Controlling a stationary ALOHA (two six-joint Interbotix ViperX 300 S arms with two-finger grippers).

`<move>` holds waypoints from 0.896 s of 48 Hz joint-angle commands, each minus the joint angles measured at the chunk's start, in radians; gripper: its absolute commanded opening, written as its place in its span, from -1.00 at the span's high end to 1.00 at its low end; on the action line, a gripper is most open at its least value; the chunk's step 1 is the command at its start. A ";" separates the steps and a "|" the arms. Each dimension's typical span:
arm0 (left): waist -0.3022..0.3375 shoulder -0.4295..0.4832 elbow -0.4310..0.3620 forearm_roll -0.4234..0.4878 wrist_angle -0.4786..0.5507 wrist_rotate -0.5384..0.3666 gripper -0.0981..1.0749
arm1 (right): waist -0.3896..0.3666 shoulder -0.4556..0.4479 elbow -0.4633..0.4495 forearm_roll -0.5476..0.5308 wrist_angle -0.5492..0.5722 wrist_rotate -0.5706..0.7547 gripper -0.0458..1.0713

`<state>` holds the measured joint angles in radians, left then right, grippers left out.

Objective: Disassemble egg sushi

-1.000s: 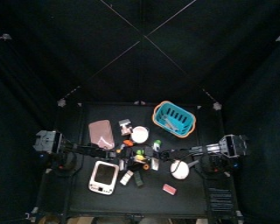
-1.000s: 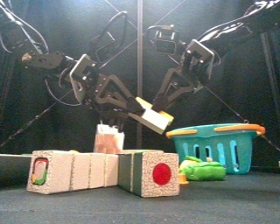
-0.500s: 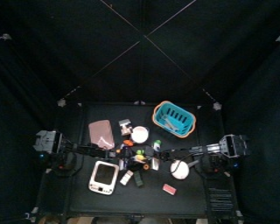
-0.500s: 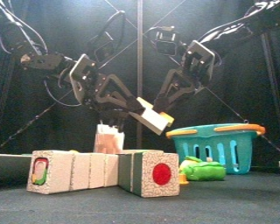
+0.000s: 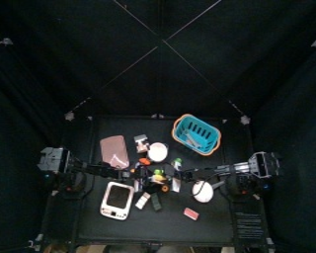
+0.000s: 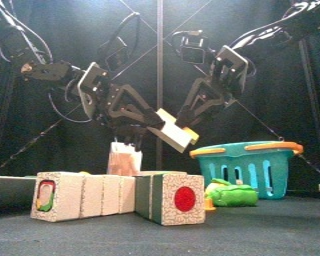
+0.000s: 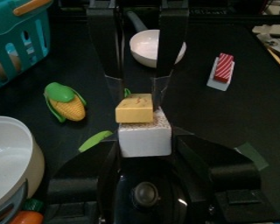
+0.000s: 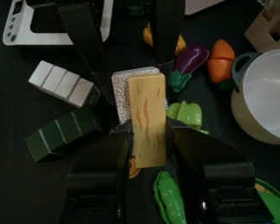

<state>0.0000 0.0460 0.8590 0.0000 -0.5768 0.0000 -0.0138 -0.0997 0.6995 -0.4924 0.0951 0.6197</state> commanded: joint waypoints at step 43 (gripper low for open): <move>0.003 -0.046 0.020 -0.017 -0.008 0.000 0.10 | -0.003 -0.086 0.054 0.029 0.003 0.000 0.01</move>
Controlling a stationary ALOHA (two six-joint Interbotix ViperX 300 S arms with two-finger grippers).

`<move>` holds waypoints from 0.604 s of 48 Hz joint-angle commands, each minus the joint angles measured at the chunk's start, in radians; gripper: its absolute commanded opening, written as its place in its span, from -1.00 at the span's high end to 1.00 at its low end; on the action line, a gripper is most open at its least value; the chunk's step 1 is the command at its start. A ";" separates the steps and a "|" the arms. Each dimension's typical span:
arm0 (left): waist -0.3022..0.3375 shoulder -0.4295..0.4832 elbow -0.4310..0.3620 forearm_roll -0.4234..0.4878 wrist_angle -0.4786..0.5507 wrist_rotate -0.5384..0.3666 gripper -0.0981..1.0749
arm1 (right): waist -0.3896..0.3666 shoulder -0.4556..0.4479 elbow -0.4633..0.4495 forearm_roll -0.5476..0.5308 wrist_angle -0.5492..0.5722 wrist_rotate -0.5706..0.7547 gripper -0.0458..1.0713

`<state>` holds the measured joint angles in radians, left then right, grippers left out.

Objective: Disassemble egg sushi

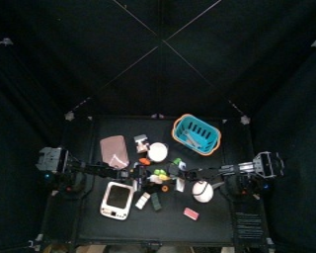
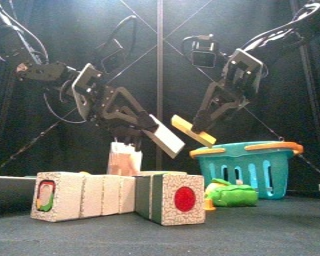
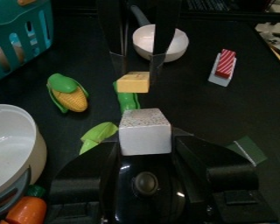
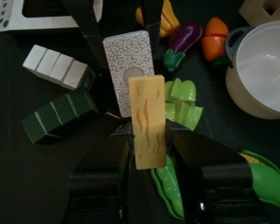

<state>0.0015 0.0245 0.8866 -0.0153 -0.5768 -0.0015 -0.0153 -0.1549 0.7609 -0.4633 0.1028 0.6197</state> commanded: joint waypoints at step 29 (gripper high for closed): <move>0.002 -0.023 -0.002 0.000 -0.008 0.000 0.10 | -0.002 -0.031 -0.002 0.000 -0.005 0.000 0.01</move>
